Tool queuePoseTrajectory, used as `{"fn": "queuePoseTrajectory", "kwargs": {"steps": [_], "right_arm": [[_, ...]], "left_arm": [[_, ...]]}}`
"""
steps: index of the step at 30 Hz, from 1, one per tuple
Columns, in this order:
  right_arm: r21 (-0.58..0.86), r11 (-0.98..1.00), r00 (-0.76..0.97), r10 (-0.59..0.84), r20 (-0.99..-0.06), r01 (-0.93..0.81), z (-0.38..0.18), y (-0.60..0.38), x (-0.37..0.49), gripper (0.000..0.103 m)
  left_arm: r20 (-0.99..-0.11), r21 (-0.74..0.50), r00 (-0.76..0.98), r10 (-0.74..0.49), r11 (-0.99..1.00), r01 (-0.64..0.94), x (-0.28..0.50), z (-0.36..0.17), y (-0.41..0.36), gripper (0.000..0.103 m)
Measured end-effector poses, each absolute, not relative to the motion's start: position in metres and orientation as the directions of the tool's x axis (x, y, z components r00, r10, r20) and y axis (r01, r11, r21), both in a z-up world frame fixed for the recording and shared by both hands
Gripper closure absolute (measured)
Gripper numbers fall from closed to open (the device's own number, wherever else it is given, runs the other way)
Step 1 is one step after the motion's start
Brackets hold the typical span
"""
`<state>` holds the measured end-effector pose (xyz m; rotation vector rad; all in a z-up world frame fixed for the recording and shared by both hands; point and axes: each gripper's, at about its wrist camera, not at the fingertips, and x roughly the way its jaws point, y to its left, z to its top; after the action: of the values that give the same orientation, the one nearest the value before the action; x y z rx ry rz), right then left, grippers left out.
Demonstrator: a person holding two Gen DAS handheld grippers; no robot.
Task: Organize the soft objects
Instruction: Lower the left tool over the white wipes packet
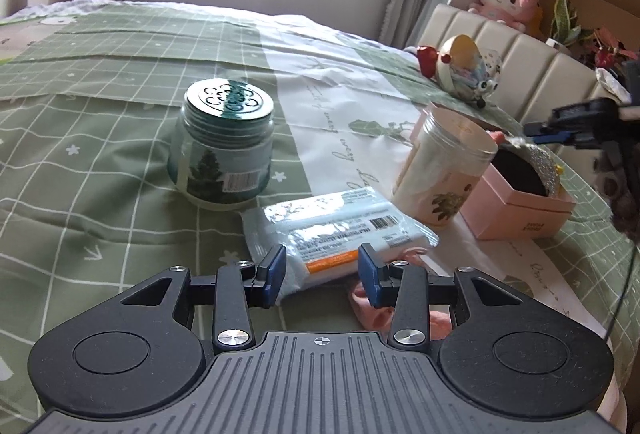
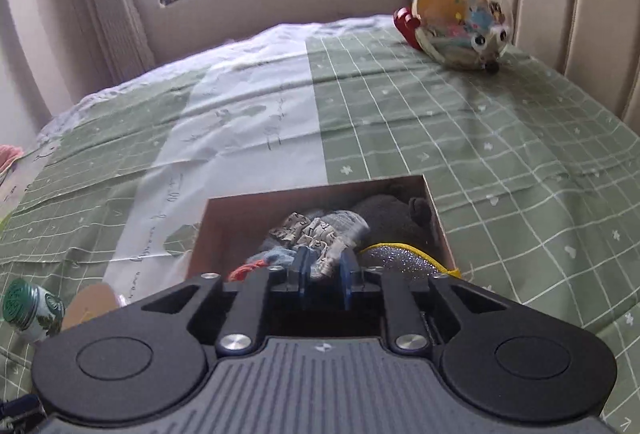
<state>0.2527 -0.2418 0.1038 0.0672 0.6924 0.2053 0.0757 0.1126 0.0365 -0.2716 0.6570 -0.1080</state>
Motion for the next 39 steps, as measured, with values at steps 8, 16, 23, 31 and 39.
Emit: {"fn": "queuePoseTrajectory", "kwargs": {"steps": [8, 16, 23, 31, 39], "right_arm": [[0.078, 0.882, 0.681, 0.413, -0.605, -0.465, 0.085, -0.172, 0.149, 0.055], [0.201, 0.812, 0.541, 0.527, -0.655, -0.547, 0.054, -0.096, 0.139, 0.055], [0.157, 0.757, 0.458, 0.533, -0.712, -0.635, 0.024, -0.059, 0.107, 0.081], [0.077, 0.866, 0.571, 0.389, -0.723, -0.494, 0.02, -0.116, 0.107, 0.092], [0.002, 0.927, 0.705, 0.287, -0.648, -0.376, 0.018, -0.166, 0.093, 0.09]], "left_arm": [[-0.599, -0.349, 0.792, -0.117, 0.928, -0.128, 0.085, 0.028, 0.144, 0.06], [-0.634, -0.249, 0.767, -0.101, 0.965, -0.078, 0.076, 0.034, 0.134, 0.06], [-0.633, -0.244, 0.767, -0.1, 0.967, -0.076, 0.074, 0.035, 0.139, 0.06], [-0.612, -0.258, 0.782, -0.122, 0.965, -0.052, 0.077, 0.039, 0.133, 0.06], [-0.611, -0.22, 0.776, -0.157, 0.975, 0.024, 0.11, 0.04, 0.111, 0.06]]}}
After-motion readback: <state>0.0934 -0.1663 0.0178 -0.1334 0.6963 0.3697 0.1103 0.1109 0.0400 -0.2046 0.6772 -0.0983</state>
